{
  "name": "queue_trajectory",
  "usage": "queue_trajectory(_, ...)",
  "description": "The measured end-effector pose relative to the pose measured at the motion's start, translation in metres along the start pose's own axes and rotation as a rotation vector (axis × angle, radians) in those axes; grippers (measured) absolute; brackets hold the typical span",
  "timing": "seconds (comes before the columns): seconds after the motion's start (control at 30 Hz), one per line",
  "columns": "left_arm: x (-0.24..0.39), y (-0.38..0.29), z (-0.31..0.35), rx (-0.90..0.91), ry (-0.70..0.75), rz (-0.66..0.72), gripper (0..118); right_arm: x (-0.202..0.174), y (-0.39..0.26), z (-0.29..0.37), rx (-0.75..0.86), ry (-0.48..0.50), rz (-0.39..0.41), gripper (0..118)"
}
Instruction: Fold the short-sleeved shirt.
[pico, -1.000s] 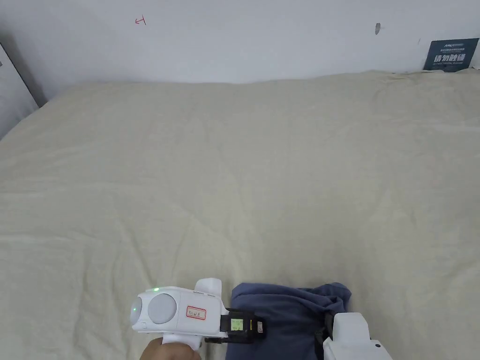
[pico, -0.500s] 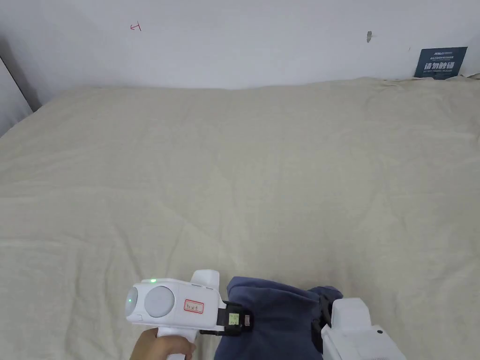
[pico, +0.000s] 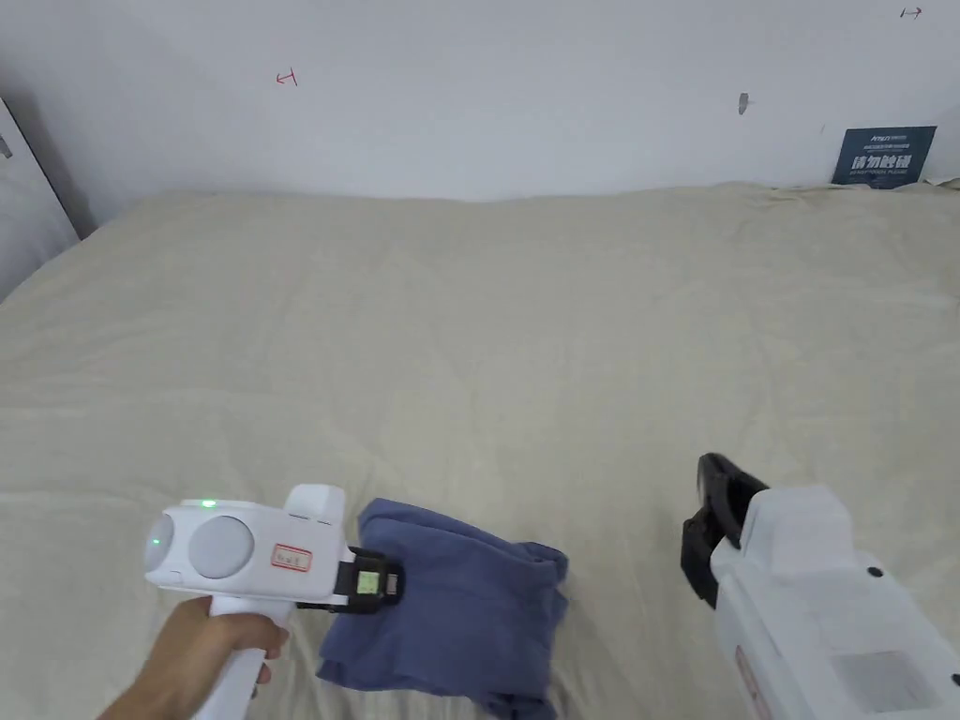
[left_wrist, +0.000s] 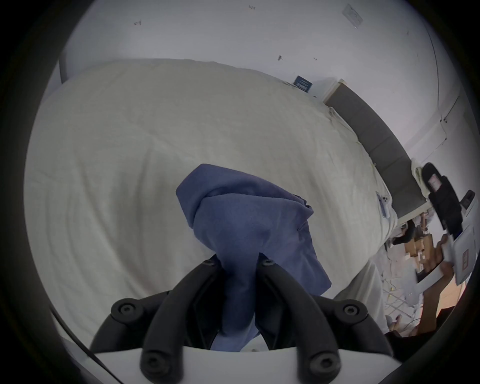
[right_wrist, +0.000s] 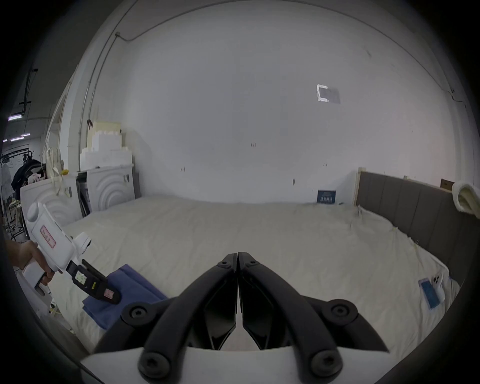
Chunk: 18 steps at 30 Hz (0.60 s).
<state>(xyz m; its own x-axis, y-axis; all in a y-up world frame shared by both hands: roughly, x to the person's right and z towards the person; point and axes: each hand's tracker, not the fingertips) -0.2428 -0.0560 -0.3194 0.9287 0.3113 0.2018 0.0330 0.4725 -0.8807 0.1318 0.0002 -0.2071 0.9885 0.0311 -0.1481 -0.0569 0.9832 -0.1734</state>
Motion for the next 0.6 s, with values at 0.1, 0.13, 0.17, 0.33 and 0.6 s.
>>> queue_trajectory(0.1,-0.026,0.01,0.018,0.025,0.076,0.005,18,0.009,0.016,0.003,0.034,-0.017,0.003,0)
queue_trajectory(0.13,-0.037,0.014,0.024,0.028,0.1,0.009,18,0.012,0.02,0.004,0.043,-0.023,0.005,0)
queue_trajectory(0.17,-0.047,0.017,0.03,0.032,0.118,0.012,18,0.014,0.023,0.005,0.053,-0.031,0.006,0)
queue_trajectory(0.33,-0.094,0.032,0.057,0.018,0.24,0.009,18,0.027,0.031,0.002,0.071,-0.069,0.02,0)
queue_trajectory(0.6,-0.154,0.042,0.069,-0.027,0.375,0.062,18,0.039,0.026,-0.004,0.051,-0.12,0.031,0)
